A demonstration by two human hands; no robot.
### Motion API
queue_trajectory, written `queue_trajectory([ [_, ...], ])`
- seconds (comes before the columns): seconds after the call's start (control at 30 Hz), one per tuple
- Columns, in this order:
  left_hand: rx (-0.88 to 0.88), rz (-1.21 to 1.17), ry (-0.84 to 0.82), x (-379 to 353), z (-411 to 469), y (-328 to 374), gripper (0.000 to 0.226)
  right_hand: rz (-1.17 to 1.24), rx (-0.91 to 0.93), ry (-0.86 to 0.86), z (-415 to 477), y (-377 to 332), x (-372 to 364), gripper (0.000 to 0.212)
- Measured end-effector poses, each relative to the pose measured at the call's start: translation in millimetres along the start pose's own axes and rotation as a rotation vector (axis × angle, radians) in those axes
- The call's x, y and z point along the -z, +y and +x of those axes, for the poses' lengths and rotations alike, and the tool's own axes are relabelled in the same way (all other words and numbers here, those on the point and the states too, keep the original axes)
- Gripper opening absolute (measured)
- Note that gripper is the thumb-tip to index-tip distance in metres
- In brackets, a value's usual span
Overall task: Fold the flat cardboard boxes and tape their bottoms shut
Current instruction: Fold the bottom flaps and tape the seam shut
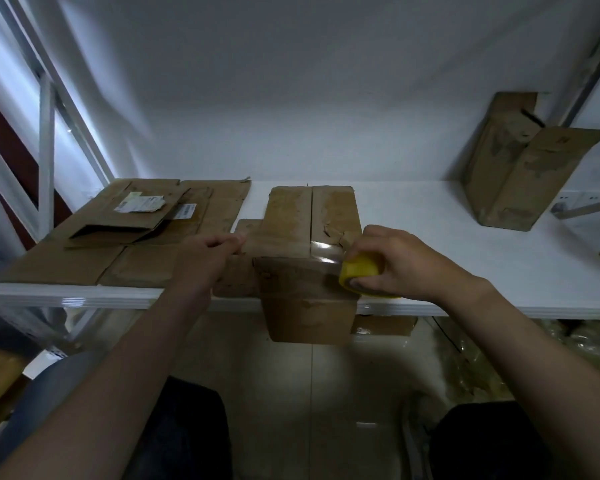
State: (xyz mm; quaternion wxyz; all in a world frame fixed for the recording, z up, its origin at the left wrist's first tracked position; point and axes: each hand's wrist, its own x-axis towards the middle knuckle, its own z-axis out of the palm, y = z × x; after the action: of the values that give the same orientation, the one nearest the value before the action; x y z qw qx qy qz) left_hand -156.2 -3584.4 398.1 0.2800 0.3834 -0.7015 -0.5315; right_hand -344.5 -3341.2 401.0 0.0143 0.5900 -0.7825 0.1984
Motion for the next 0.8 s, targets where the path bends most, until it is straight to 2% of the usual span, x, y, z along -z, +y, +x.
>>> queue_trajectory([
  [0.1,0.039,-0.017,0.006,5.3,2.8,-7.0,0.009,0.105,0.018,0.097,-5.5,4.2,5.2,0.044],
  [0.2,0.069,-0.073,0.029,10.8,6.3,-10.4,0.008,0.179,0.062,0.219,-7.7,4.3,5.8,0.040],
  [0.3,0.034,-0.094,0.070,13.4,9.4,-13.0,0.008,0.039,0.066,0.125,-6.8,9.7,-0.7,0.038],
  [0.4,0.024,-0.082,0.073,12.7,10.6,-19.5,0.010,0.018,-0.009,0.050,-7.8,20.1,5.1,0.040],
  [0.57,0.060,-0.079,0.054,8.3,15.4,-35.2,0.006,0.091,-0.068,0.145,-13.8,20.6,19.2,0.055],
  [0.63,0.070,-0.088,0.054,6.6,16.9,-37.7,0.008,0.095,-0.052,0.149,-15.7,21.2,20.2,0.051],
  [0.8,0.076,-0.087,0.048,3.3,21.0,-42.2,0.009,0.019,-0.026,0.037,-18.6,36.0,20.0,0.035],
])
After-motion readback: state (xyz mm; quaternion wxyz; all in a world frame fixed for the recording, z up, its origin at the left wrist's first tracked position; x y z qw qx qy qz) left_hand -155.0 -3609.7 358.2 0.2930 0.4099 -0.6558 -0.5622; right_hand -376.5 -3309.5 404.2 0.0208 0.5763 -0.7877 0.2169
